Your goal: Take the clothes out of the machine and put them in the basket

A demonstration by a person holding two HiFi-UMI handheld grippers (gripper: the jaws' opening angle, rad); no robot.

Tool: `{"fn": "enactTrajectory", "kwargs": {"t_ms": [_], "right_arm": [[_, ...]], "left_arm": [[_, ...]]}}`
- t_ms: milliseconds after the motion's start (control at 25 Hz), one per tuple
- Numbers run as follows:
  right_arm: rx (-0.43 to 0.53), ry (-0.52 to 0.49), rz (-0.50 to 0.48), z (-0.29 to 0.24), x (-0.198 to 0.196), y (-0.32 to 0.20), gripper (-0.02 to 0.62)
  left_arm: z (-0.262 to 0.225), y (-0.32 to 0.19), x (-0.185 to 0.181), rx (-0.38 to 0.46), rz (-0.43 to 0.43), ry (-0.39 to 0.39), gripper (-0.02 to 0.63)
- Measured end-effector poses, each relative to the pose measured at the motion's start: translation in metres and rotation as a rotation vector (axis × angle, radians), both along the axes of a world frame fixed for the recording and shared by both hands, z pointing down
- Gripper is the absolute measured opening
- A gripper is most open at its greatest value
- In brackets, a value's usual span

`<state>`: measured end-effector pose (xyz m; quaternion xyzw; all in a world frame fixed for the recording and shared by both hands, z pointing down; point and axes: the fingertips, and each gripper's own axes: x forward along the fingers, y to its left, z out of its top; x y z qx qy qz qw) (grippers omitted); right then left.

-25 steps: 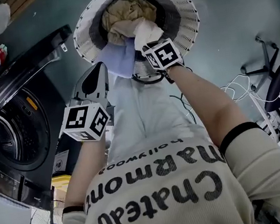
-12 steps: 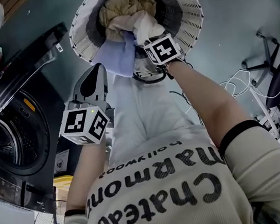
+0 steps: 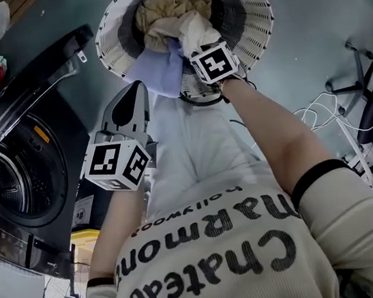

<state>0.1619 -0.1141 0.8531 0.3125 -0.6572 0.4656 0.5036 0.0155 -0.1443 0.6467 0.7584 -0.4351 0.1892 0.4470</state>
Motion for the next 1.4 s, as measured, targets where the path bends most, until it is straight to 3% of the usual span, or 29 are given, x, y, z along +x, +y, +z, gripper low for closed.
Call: {"fn": "enactTrajectory", "kwargs": {"t_ms": [320, 520, 680, 880, 1040, 1160, 1280, 1400], "right_arm": [[0.009, -0.028, 0.119, -0.044, 0.02, 0.003, 0.126], [0.098, -0.192, 0.217, -0.117, 0.018, -0.01, 0.126], [0.214, -0.296, 0.323, -0.192, 0.02, -0.042, 0.119], [0.447, -0.363, 0.42, -0.299, 0.043, -0.107, 0.091], [0.699, -0.46, 0.441, -0.405, 0.046, -0.149, 0.073], [0.916, -0.481, 0.456, -0.487, 0.048, -0.144, 0.06], [1.113, -0.451, 0.451, -0.565, 0.054, -0.127, 0.052], [1.229, -0.472, 0.457, -0.628, 0.049, -0.098, 0.051]], "left_arm": [[-0.051, 0.014, 0.007, 0.053, -0.045, -0.03, 0.008], [-0.1, 0.012, 0.013, 0.09, -0.21, 0.028, 0.008], [-0.157, 0.0, 0.013, 0.165, -0.26, 0.087, 0.008], [-0.242, -0.036, -0.003, 0.347, -0.268, 0.071, 0.008], [-0.319, -0.057, -0.009, 0.495, -0.277, 0.132, 0.008], [-0.371, -0.044, -0.008, 0.57, -0.245, 0.173, 0.008], [-0.415, -0.019, -0.007, 0.661, -0.155, 0.147, 0.008], [-0.447, 0.004, -0.014, 0.737, -0.099, 0.108, 0.008]]}}
